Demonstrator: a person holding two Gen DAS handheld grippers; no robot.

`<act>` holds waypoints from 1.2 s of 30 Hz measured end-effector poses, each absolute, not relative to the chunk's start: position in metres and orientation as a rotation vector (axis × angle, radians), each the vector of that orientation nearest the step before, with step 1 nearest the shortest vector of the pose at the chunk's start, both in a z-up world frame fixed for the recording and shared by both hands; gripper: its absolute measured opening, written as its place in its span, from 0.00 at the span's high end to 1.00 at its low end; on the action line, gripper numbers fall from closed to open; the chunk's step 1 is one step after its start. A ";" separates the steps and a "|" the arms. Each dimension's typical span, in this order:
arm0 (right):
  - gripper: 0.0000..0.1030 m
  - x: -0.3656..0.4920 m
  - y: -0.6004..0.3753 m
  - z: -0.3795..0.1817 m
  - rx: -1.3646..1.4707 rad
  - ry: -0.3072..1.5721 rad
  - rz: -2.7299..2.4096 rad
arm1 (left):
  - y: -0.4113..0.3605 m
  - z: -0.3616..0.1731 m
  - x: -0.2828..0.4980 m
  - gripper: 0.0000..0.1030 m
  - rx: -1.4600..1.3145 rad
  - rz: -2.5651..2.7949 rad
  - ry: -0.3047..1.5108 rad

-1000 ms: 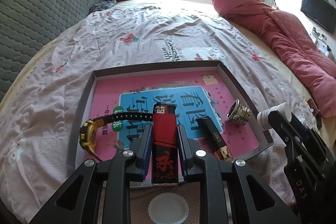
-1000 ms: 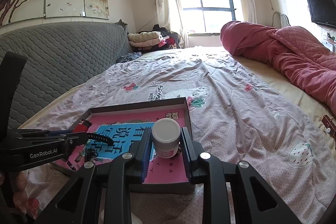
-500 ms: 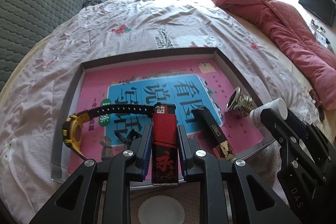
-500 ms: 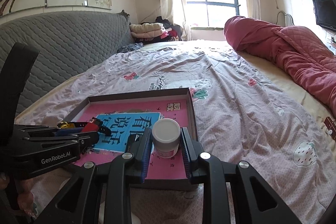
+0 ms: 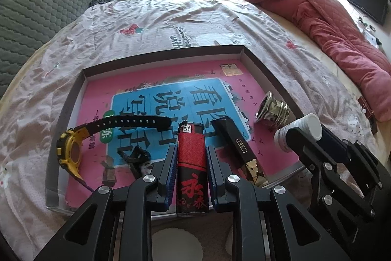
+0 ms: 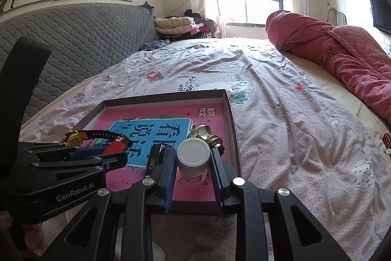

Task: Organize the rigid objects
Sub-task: 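Carry the red lighter over the box with left gripper while right gripper carries the white bottle over it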

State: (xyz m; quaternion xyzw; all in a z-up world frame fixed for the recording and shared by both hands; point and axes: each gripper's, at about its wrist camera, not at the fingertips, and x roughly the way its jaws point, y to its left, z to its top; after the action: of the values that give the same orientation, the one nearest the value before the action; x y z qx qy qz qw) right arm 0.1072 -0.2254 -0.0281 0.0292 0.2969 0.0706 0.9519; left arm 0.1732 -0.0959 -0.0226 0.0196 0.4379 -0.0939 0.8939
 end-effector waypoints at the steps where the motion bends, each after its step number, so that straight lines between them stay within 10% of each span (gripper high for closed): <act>1: 0.74 0.107 -0.226 -0.028 0.058 0.606 0.139 | -0.097 -0.024 0.174 0.77 0.044 -0.195 0.910; 36: 0.74 0.117 -0.222 -0.040 -0.002 0.682 0.102 | -0.110 -0.036 0.176 0.78 0.059 -0.220 0.947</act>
State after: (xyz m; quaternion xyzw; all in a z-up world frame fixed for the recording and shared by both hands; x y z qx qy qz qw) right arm 0.1173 -0.2218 -0.0404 -0.0009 0.3343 0.0498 0.9412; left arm 0.1761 -0.1096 -0.0359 0.0284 0.4548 -0.1059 0.8838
